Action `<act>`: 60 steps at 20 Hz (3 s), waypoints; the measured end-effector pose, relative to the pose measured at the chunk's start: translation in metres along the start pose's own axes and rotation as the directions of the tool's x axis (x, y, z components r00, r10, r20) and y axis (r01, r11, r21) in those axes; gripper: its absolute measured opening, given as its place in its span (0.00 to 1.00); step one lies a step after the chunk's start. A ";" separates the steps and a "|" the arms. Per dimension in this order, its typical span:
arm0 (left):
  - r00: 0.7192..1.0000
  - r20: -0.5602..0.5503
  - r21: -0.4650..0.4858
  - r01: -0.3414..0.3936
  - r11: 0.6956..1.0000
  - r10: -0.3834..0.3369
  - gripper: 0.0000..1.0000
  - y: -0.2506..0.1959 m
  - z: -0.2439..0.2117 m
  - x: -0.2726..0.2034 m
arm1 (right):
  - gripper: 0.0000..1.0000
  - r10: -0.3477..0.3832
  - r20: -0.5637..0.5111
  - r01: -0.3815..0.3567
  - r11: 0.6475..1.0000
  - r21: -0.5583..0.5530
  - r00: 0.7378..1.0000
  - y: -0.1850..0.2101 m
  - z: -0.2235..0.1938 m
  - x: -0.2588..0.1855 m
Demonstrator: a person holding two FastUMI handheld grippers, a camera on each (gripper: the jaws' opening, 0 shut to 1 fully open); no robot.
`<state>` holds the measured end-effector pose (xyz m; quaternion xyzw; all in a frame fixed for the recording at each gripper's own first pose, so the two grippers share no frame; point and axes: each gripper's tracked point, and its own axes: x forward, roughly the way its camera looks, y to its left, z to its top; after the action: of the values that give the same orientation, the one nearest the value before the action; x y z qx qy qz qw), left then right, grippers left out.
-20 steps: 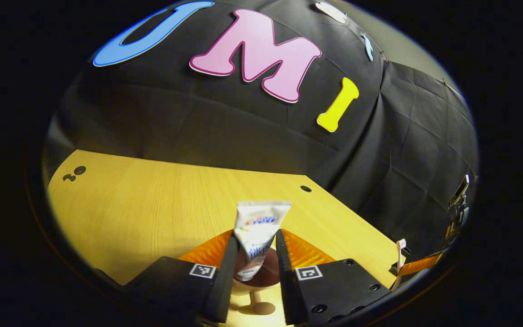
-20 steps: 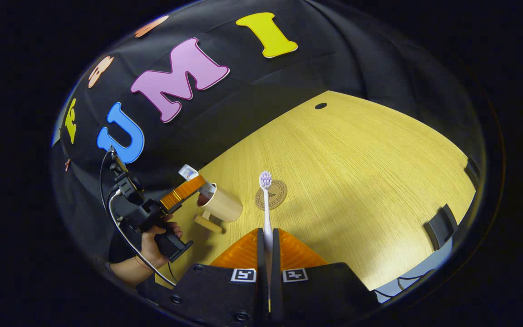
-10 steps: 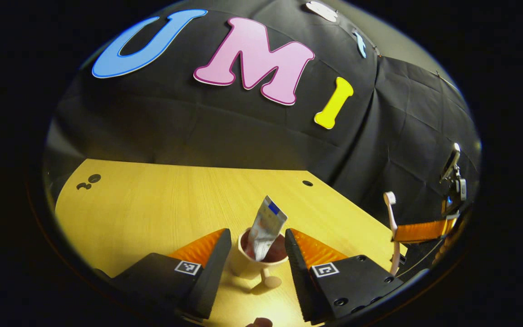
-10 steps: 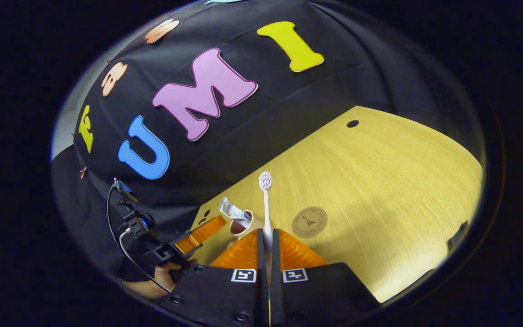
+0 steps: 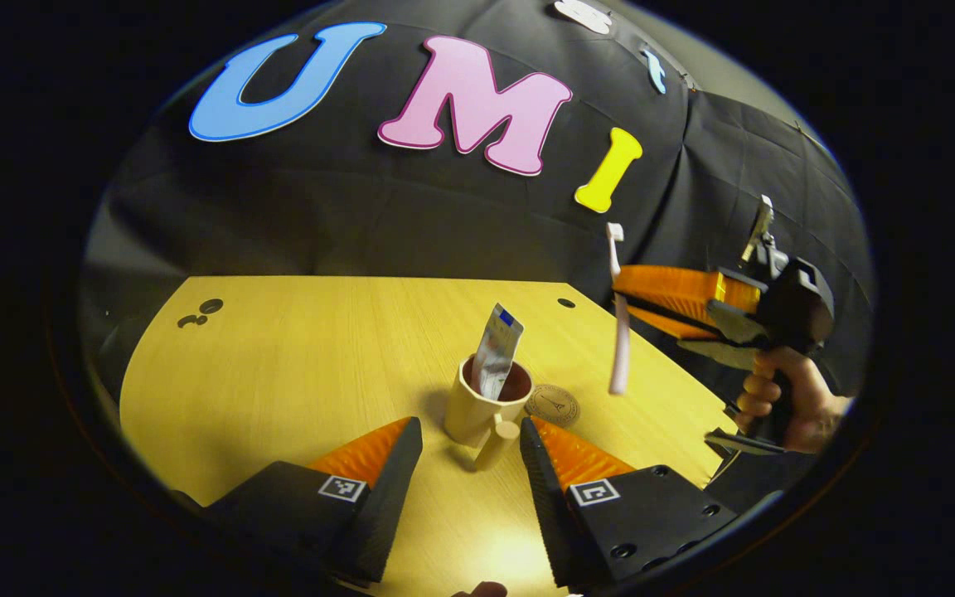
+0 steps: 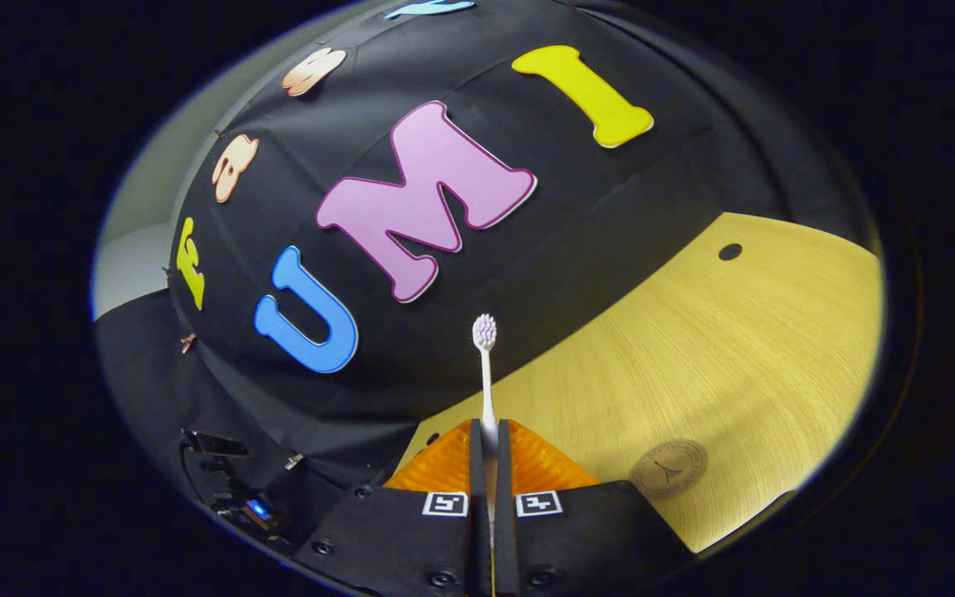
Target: Put the toothbrush and toothpaste on the desktop into the cup, then pick up the cup and place it on the coaster on the desktop.
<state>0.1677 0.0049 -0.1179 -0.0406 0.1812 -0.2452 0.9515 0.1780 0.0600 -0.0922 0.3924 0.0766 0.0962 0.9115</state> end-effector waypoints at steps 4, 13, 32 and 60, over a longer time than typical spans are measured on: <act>1.000 0.007 -0.041 -0.010 0.999 0.010 0.75 0.002 -0.006 -0.016 | 0.06 0.017 0.044 -0.016 0.999 -0.029 0.999 -0.005 -0.001 0.030; 0.996 -0.016 -0.048 -0.093 0.995 0.092 0.74 0.014 -0.040 -0.013 | 0.06 0.029 0.059 -0.023 0.995 -0.101 0.998 -0.035 -0.050 0.066; 0.993 -0.060 -0.028 -0.102 0.994 0.100 0.74 -0.022 -0.037 0.016 | 0.23 0.062 -0.109 -0.075 0.990 -0.121 0.992 -0.046 -0.098 0.037; 0.797 -0.570 0.075 -0.191 0.979 0.200 0.75 -0.014 -0.065 0.088 | 0.87 -0.016 -0.471 0.073 0.992 0.103 0.882 -0.138 -0.073 -0.179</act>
<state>0.2095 -0.0493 -0.2050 0.0607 0.4610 -0.1477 0.8729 0.0044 -0.0239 -0.2315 0.4087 0.3094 0.1627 0.8431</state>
